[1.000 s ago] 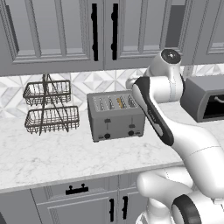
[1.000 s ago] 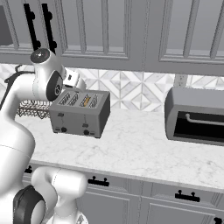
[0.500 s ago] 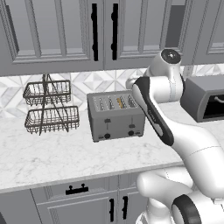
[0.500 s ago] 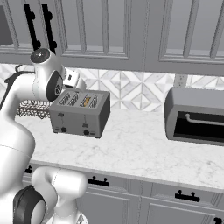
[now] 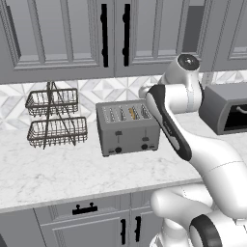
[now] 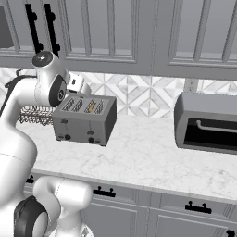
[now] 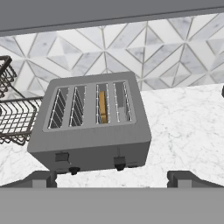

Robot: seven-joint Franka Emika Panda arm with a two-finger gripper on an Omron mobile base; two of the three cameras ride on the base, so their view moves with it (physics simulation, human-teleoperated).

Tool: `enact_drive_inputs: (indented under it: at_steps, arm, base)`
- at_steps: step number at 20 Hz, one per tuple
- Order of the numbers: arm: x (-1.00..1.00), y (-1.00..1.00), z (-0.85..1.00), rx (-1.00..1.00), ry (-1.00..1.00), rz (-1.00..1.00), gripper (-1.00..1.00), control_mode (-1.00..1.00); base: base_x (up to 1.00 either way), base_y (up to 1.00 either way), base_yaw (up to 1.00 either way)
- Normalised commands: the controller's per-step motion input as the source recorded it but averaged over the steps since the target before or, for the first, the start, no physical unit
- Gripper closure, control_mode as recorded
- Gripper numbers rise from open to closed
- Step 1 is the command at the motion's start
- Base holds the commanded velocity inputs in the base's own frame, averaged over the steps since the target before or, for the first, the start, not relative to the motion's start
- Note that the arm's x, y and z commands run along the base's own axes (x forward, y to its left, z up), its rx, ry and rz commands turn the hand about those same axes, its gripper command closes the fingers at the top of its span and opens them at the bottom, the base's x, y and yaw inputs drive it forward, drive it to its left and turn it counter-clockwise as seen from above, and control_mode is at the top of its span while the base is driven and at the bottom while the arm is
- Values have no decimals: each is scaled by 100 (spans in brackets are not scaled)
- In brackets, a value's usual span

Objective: Start the toaster. Once the lever pops up, take the bread to the plate on the dining counter.

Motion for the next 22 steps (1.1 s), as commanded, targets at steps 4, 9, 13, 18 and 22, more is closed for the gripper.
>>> enact_drive_inputs:
  at_steps: [4, 9, 13, 18, 22]
  arm:
    - [0, 0, 0, 0, 0, 0, -100, -100]
    - [0, 0, 0, 0, 0, 0, -100, -100]
    - [0, 0, 0, 0, 0, 0, -100, -100]
    - [0, 0, 0, 0, 0, 0, -100, -100]
    - [0, 0, 0, 0, 0, 0, -100, -100]
  base:
    - [0, 0, 0]
    - [0, 0, 0]
    - [0, 0, 0]
    - [0, 0, 0]
    - [0, 0, 0]
